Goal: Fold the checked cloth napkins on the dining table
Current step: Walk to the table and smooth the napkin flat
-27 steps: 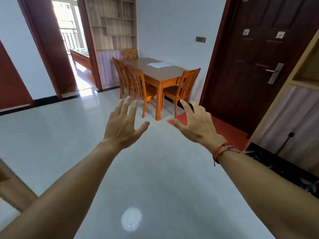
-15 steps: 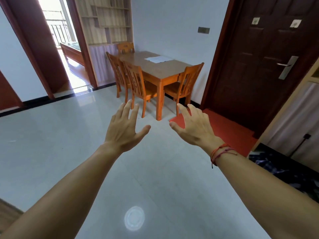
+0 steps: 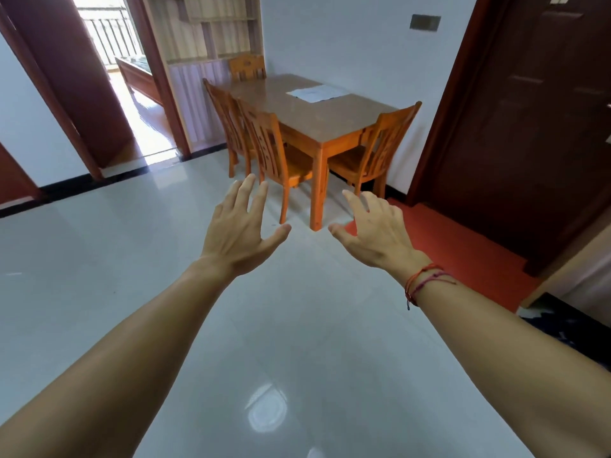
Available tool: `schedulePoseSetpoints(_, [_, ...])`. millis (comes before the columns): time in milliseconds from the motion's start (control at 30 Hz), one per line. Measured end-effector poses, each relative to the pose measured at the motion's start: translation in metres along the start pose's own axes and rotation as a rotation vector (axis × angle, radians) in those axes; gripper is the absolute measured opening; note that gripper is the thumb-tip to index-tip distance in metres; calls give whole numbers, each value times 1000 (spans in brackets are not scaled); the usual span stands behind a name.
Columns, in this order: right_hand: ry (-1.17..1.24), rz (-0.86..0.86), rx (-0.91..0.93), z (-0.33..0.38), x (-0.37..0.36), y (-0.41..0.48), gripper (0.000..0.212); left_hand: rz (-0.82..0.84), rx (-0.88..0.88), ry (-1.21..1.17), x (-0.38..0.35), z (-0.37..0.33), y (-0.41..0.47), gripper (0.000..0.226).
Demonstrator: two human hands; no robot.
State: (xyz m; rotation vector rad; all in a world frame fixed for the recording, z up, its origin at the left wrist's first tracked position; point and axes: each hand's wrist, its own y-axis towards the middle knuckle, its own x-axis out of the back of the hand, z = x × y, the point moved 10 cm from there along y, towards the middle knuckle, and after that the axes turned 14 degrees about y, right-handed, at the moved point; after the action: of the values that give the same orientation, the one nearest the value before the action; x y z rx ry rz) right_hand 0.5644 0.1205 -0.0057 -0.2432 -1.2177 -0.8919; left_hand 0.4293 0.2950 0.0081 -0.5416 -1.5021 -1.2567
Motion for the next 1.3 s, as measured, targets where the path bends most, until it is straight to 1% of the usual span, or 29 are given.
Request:
schedulePoseSetpoints(333, [31,49,8,-45,-42,150,72,31,54,5,-69,28,131,88])
schedulePoseSetpoints(567, [44,78,-12,-64,-87,240,67,49,64,18,-138,63,209,86])
schedulePoseSetpoints(667, [26,91,-23,-63,-106,288,66,49,49,19,-168,84,248,87])
schedulePoseSetpoints(867, [17,46,-49,-60,-128,394,66,54,23,-5,-220,132,347,86])
schedulePoseSetpoints(1100, [30,40,-65,-64,-157,491,67,45,-36,-40,-261,158,437,85])
schedulePoseSetpoints(1300, [54,32,-83,-90,-188,573,71,68,-36,-45,-311,177,507,86])
